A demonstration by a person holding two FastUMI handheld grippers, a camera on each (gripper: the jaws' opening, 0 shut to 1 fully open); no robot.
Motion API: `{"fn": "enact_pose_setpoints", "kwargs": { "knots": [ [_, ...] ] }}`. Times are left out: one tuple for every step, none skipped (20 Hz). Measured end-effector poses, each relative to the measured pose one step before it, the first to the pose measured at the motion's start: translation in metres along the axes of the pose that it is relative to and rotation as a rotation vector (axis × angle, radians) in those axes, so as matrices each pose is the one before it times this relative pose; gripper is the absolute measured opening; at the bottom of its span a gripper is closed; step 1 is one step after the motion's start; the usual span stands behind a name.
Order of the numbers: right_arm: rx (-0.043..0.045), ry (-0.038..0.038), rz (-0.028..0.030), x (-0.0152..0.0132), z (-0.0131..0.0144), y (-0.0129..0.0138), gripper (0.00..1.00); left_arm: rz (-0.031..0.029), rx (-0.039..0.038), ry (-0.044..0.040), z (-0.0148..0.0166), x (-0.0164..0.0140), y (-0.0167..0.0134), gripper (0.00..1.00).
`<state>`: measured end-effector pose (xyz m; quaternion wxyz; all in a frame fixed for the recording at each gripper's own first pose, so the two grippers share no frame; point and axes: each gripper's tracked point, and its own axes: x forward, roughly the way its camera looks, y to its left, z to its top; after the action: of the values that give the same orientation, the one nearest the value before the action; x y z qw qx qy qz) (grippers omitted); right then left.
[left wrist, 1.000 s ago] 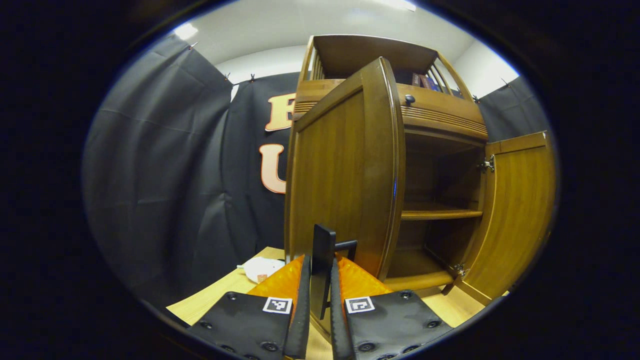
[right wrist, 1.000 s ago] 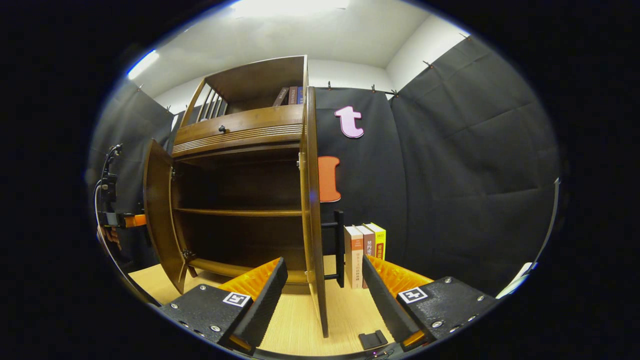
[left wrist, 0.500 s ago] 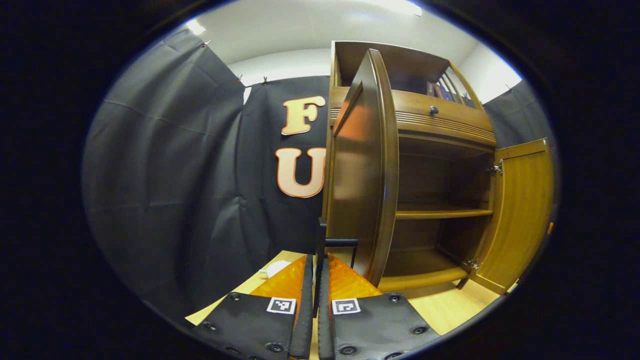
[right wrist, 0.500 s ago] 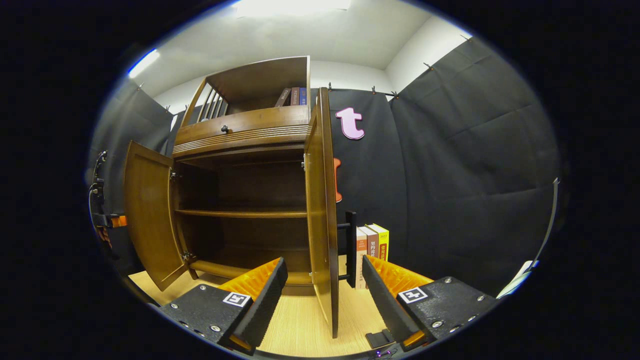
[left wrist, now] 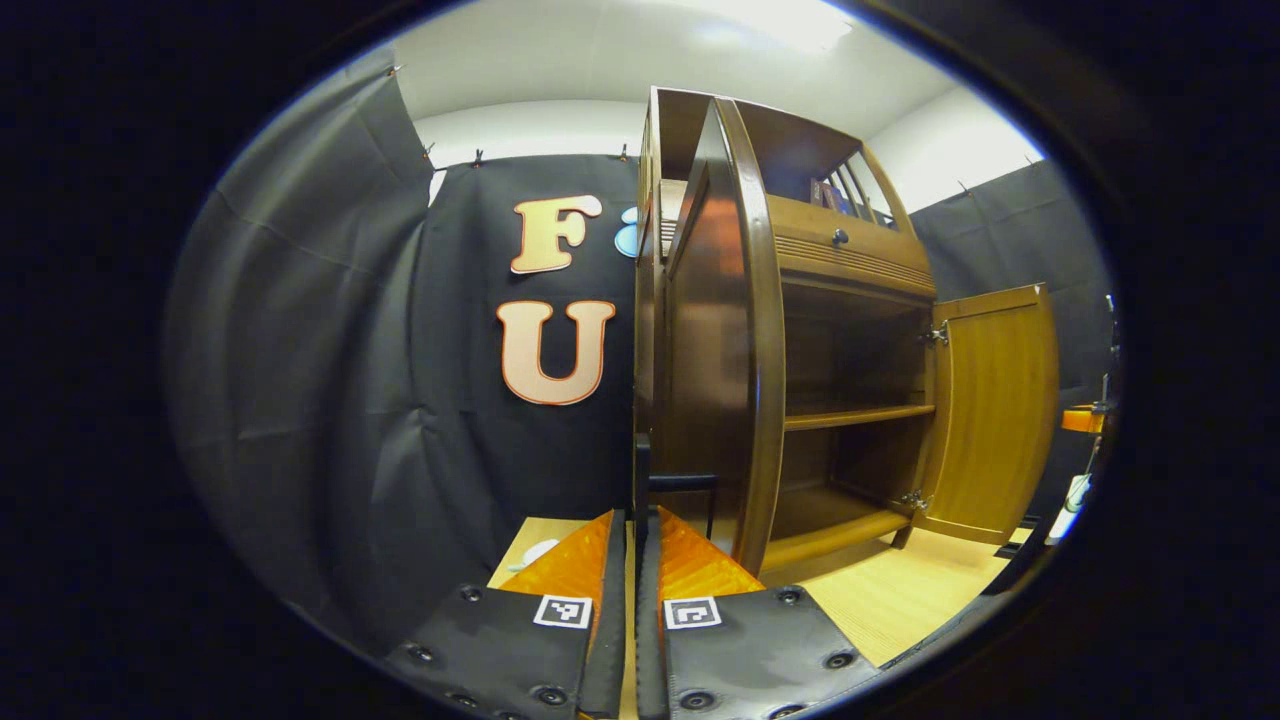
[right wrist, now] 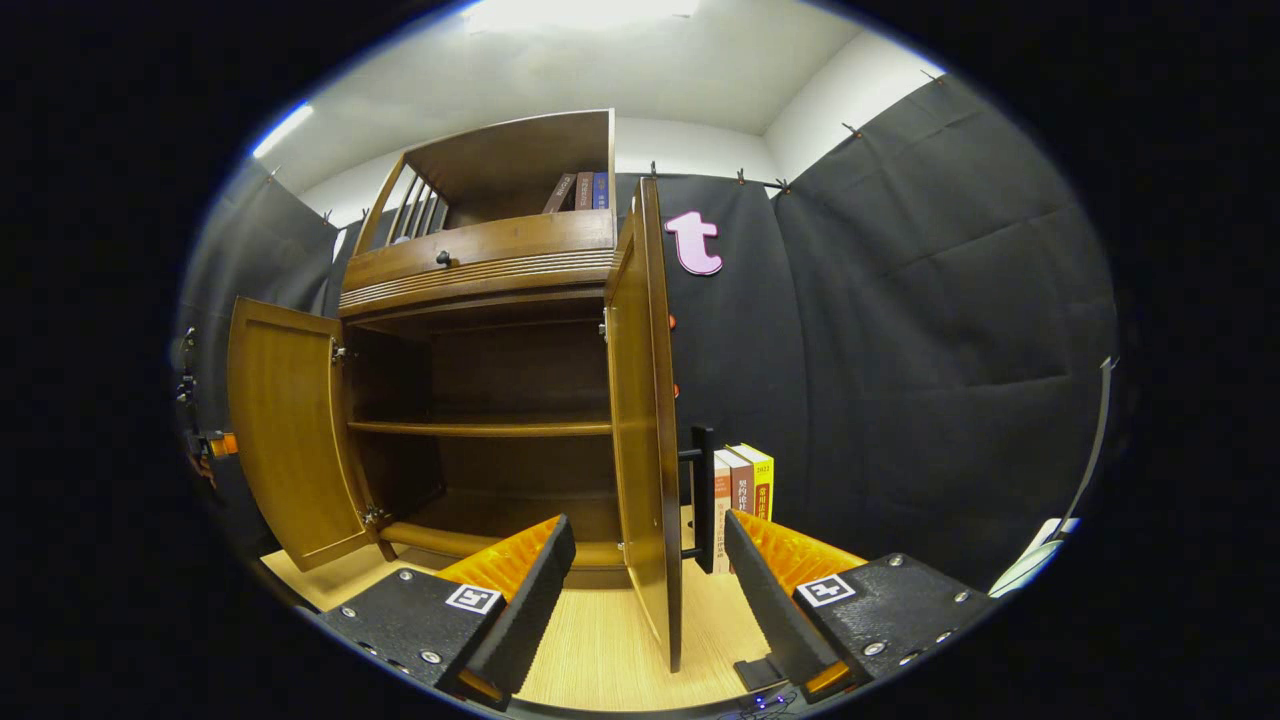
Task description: Open the right door of the double-door shoe cabinet with the right hand, and open the left door with the left hand.
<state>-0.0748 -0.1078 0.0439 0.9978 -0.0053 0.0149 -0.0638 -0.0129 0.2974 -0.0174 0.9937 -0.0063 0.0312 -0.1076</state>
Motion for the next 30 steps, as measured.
{"fn": "enact_pose_setpoints", "kwargs": {
  "knots": [
    [-0.00206,0.00001,0.00032,0.0012,0.00137,0.00137,0.92,-0.01186,-0.00264,0.00013,-0.00011,0.00007,0.00337,0.03],
    [-0.00407,0.00129,-0.00026,0.00293,0.0006,-0.00058,0.92,-0.00417,0.00264,0.00424,-0.00063,0.00024,0.00213,0.07],
    [-0.00427,0.00966,0.00282,0.00199,-0.00168,0.00059,0.92,0.00296,0.00505,0.00295,-0.00005,-0.00036,0.00144,0.11],
    [-0.00583,0.00845,0.00108,0.00144,-0.00186,-0.00005,0.92,0.01798,0.00482,-0.00059,-0.00035,-0.00193,0.00208,0.14],
    [-0.00635,0.00212,0.00044,0.00042,-0.00005,-0.00071,0.92,0.01633,0.0013,-0.00462,0.00005,-0.00492,-0.00008,0.19],
    [-0.0015,0.00142,-0.00425,0.00102,0.00031,-0.00197,0.92,0.03068,0.006,-0.01267,0.00308,-0.00456,0.00048,0.3],
    [0.00473,0.00432,-0.00331,-0.00023,0.00001,-0.00278,0.92,0.04363,0.00806,-0.01357,0.00177,-0.00828,0.0026,0.34],
    [0.00749,-0.00403,-0.00456,0.00143,0.0009,-0.002,0.92,0.04181,0.00908,-0.01312,0.0015,-0.0065,0.00126,0.34],
    [0.00512,-0.01291,-0.00793,0.00132,0.00346,-0.00248,0.95,0.0341,0.00618,-0.00302,0.00055,-0.00705,-0.00148,0.29],
    [0.00193,-0.01384,-0.00497,0.00115,0.00369,-0.00177,0.92,0.02117,-0.00103,0.00375,-0.00108,-0.00711,-0.00247,0.29],
    [-0.00552,-0.00178,0.00007,0.00259,0.00056,-0.00175,0.92,0.01706,-0.00699,0.00498,-0.00179,-0.0092,-0.00307,0.24],
    [-0.00508,-0.00029,0.00264,0.00256,0.00002,-0.00234,0.92,0.01532,-0.00961,0.00642,-0.00296,-0.01498,-0.00019,0.24],
    [0.00249,-0.00479,0.00847,0.00172,0.003,-0.00062,0.99,0.00752,-0.00295,0.00015,0.00074,-0.01267,-0.0037,0.24],
    [0.00746,-0.00269,0.00858,0.00204,0.00245,-0.0004,0.98,0.0007,-0.01155,-0.00012,0.00198,-0.01013,-0.01043,0.24],
    [0.00835,-0.00491,0.00219,0.0018,0.00179,-0.00207,0.98,0.00018,-0.01368,-0.00468,0.00433,-0.00696,-0.01178,0.24],
    [0.00824,-0.0043,0.00451,0.0033,0.00167,-0.0016,0.98,-0.00486,-0.01322,-0.00119,0.00217,-0.00435,-0.01493,0.24],
    [0.00731,-0.00229,0.00567,0.00106,0.00078,0.00025,0.98,0.00609,-0.01078,-0.00048,0.00319,-0.00167,-0.01128,0.29],
    [0.00502,-0.00058,0.00558,0.00291,-0.00112,0.00104,0.98,0.00021,-0.01318,-0.00026,0.00019,0.00076,-0.01022,0.24],
    [0.00129,0.0011,0.00929,0.00159,-0.00224,0.00156,0.98,-0.00198,-0.01172,0.00066,0.00004,0.00133,-0.0107,0.29],
    [-0.0042,0.00232,0.00788,0.00117,-0.00209,0.0018,0.98,-0.00351,0.00099,-0.0014,0.00016,0.00267,-0.0103,0.31],
    [-0.00939,0.00447,0.00587,-0.00087,-0.00193,0.00099,0.98,0.00796,0.00896,-0.00947,0.00245,0.00294,-0.00911,0.34],
    [-0.0117,0.00508,0.00439,-0.00002,-0.00271,0.00076,0.99,0.00607,0.00652,-0.01153,0.00418,0.00221,-0.01076,0.36],
    [-0.01112,0.00385,0.00427,-0.00177,-0.00224,0.00077,0.99,0.0007,0.00601,-0.01067,0.00404,0.00396,-0.0101,0.46],
    [-0.00815,-0.00055,0.00392,-0.00121,-0.00073,0.00118,0.99,-0.00153,0.00325,-0.01436,0.00377,0.00344,-0.01005,0.4],
    [-0.00418,-0.00457,0.00525,-0.0004,-0.00025,0.00195,0.92,-0.01389,0.00213,-0.01161,0.00383,0.00464,-0.01208,0.58],
    [0.00167,-0.00212,0.00395,-0.00065,-0.00064,0.00155,0.92,-0.02014,-0.00394,-0.00135,0.00013,0.00573,-0.01531,0.63],
    [0.00717,0.00002,0.00344,-0.0004,-0.00163,0.00086,0.92,-0.01892,-0.00003,0.01045,-0.00188,0.00523,-0.01211,0.68],
    [0.00888,-0.00271,0.00334,-0.00189,-0.00104,0.00195,0.92,-0.01102,0.00248,0.00905,-0.00176,0.00429,-0.00916,0.74],
    [0.00249,-0.0042,0.00119,-0.00057,-0.00142,0.00068,0.92,-0.00918,0.00434,0.00255,-0.00076,0.00313,-0.00879,0.79],
    [-0.00204,-0.00011,-0.00097,-0.0002,-0.00091,-0.00036,0.92,-0.00259,0.00002,-0.00218,0.00165,0.004,-0.00741,0.84]
  ]
}}
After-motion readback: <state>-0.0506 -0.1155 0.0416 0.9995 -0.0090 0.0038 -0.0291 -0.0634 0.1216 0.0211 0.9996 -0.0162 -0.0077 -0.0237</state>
